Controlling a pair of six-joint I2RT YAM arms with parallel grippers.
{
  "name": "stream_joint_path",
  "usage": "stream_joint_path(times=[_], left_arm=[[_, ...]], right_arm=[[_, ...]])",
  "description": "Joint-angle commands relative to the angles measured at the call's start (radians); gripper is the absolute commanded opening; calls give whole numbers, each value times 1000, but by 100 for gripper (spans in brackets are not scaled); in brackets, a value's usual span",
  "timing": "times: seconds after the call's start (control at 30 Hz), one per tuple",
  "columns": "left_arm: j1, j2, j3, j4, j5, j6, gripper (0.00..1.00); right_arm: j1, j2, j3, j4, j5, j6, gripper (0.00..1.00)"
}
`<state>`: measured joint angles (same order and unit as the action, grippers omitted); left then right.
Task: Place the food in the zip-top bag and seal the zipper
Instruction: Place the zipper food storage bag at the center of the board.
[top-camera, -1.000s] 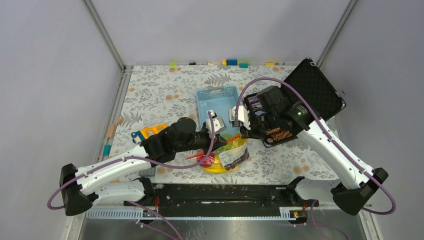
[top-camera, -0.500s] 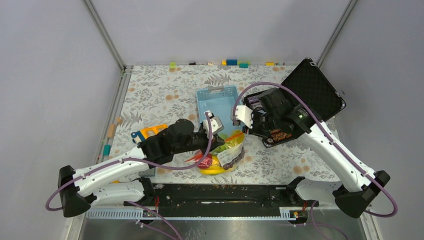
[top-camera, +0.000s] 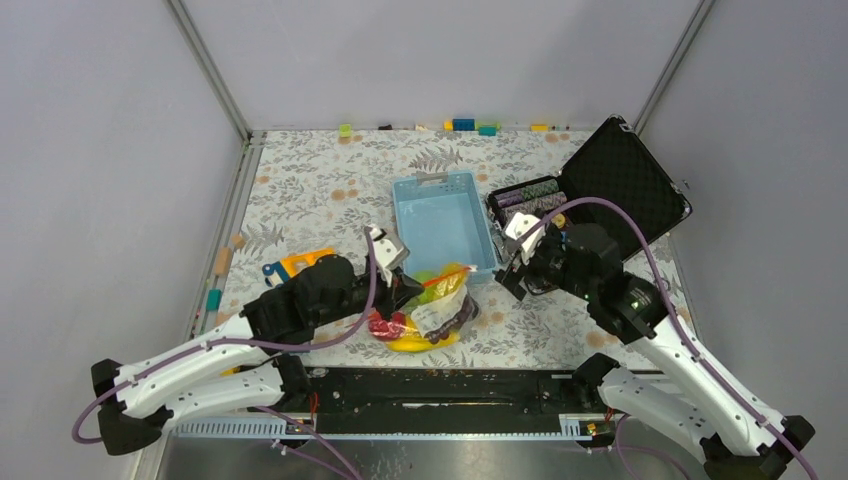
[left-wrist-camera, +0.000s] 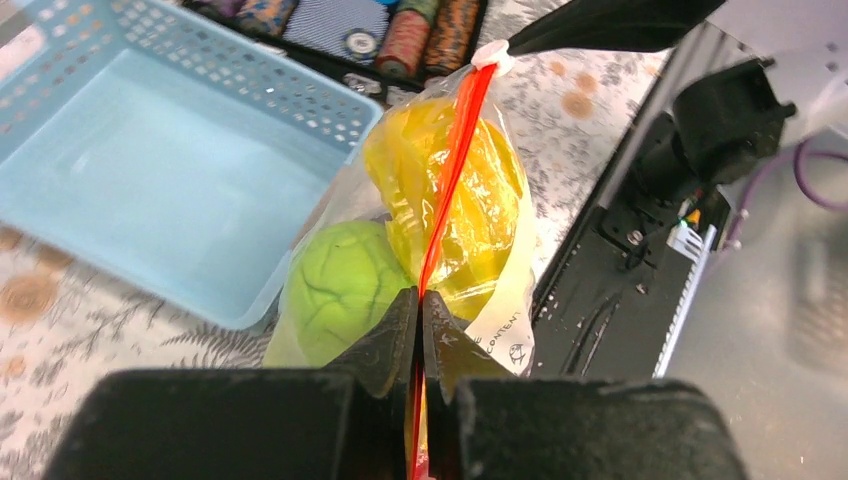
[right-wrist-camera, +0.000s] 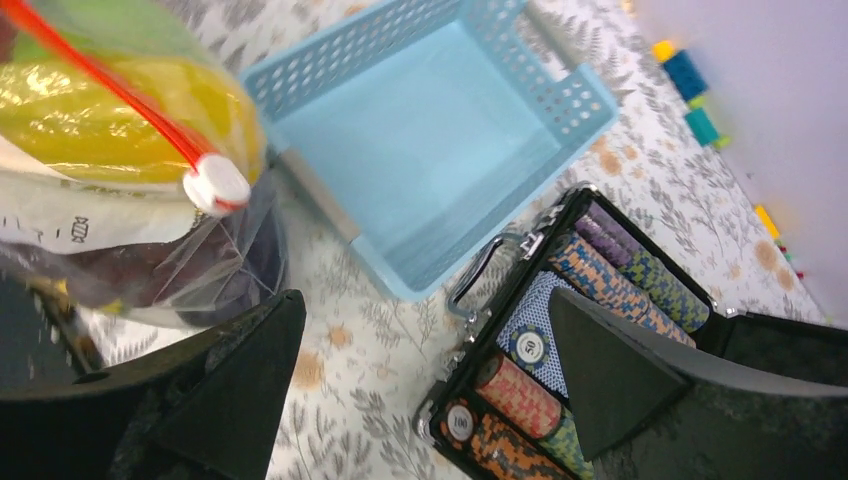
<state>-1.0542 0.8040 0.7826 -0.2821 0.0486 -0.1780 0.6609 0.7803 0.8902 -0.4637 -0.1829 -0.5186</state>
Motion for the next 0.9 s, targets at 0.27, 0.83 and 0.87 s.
stream_joint_path(times=[0.27,0.83,0.87], left_arm=[[-2,-110,10,-265,-535,-368,0],[397,23,-41,-385,-758,-642,0],[405,39,-24,-451,-820,-706,4]], right_arm=[[-3,-160,-186,397,499,510,100],[-2,-178,-292,400,560,591,100],[-2,-179,-295,400,566,593,100]])
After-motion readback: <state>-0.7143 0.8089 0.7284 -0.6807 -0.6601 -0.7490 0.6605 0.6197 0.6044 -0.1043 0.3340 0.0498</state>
